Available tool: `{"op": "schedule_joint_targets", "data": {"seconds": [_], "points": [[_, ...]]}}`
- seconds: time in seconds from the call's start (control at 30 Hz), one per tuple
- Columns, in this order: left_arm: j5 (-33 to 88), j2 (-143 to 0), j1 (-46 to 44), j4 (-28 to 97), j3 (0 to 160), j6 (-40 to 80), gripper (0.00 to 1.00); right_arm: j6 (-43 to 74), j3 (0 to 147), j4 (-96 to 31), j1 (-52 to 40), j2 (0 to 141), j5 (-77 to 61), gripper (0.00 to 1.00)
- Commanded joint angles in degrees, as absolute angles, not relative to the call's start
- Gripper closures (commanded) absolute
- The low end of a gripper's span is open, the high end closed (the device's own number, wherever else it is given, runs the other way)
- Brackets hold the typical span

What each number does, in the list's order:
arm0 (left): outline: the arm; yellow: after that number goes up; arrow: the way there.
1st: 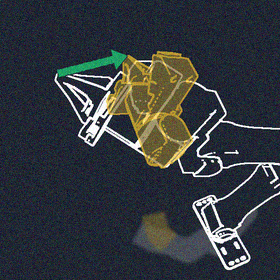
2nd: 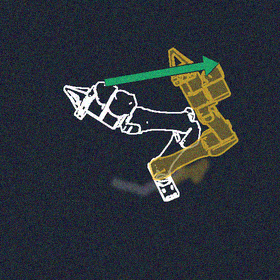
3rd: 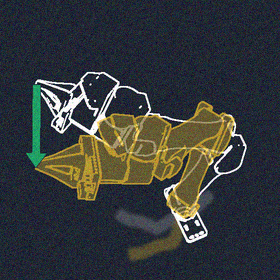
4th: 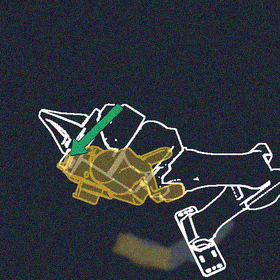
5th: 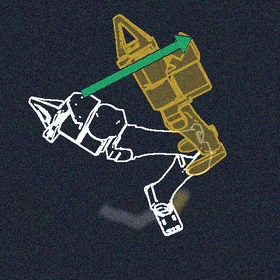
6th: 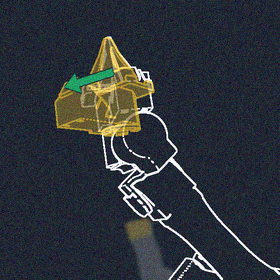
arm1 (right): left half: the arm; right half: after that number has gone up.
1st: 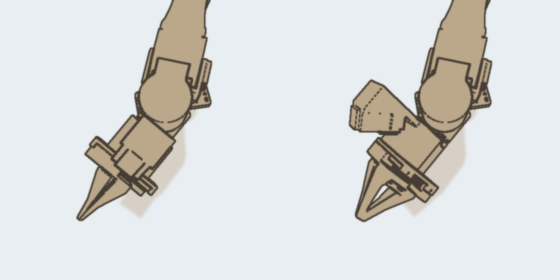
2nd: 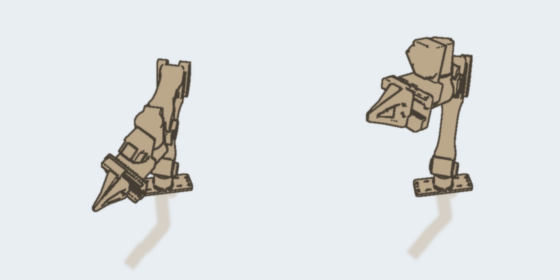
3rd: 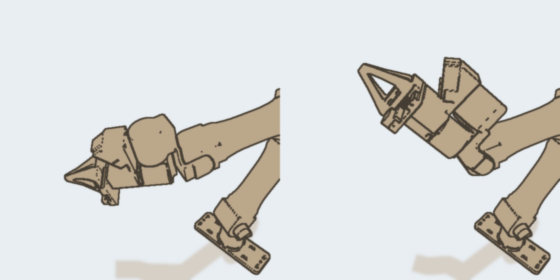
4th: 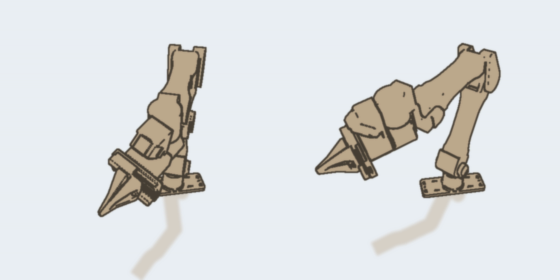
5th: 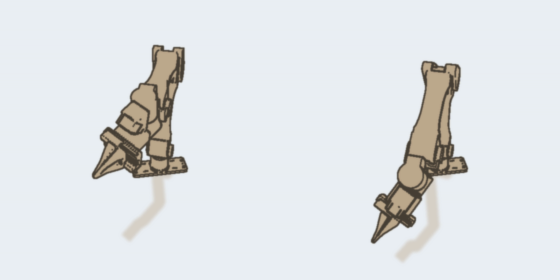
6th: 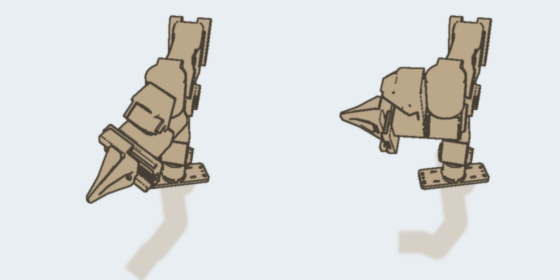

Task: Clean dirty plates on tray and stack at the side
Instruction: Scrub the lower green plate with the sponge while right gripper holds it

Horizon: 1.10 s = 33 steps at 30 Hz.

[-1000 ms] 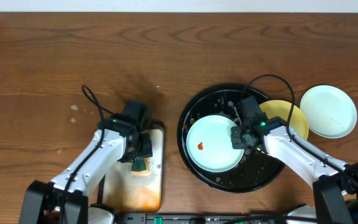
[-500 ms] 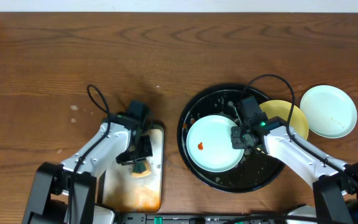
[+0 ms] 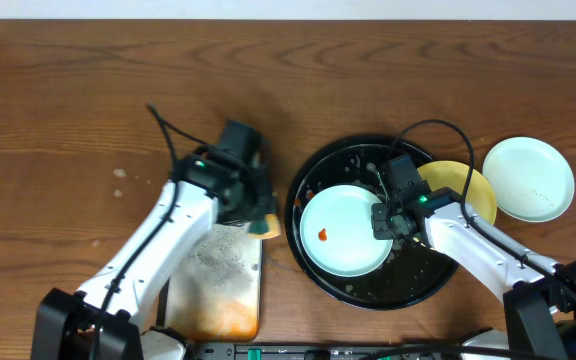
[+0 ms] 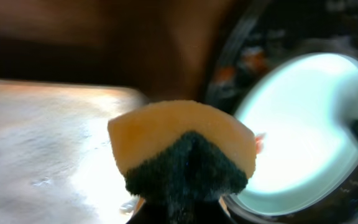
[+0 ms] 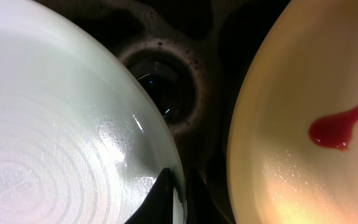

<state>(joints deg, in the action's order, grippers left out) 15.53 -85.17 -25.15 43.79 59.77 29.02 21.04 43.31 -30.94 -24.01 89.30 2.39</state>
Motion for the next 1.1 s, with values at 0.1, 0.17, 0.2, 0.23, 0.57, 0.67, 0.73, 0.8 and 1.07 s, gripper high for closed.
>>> {"op": "schedule_joint_targets", "data": {"seconds": [0.1,0.17,0.2,0.23,0.57,0.67,0.73,0.8,1.07], "points": [[17.3,-88.3,-35.2,36.0,60.8,37.1,0.93,22.3,41.8,-31.0,-23.9,90.4,2.7,0.96],[17.3,-90.8,-37.6,33.0,61.0,38.5,0.93,22.3,41.8,-31.0,-23.9,90.4,2.7,0.96],[17.4,-92.2,-38.6,31.7,61.3,39.5,0.92,22.3,41.8,-31.0,-23.9,90.4,2.4,0.96],[17.4,-93.8,-39.5,30.8,61.9,40.2,0.93,22.3,41.8,-31.0,-23.9,90.4,2.3,0.96],[18.7,-107.2,-45.5,30.4,69.9,41.3,0.92,22.3,41.8,-31.0,-23.9,90.4,2.2,0.96],[17.9,-109.1,-45.4,30.5,69.9,42.6,0.92,22.3,41.8,-31.0,-23.9,90.4,1.9,0.96],[17.1,-110.3,-45.3,30.5,69.9,43.0,0.92,22.3,41.8,-31.0,-23.9,90.4,1.9,0.96],[15.9,-111.5,-45.3,30.6,69.9,43.2,0.92,22.3,41.8,-31.0,-23.9,90.4,1.9,0.96],[10.8,-114.9,-44.9,35.5,69.9,45.8,0.92,22.3,41.8,-31.3,-23.9,90.4,1.9,0.99]]}}
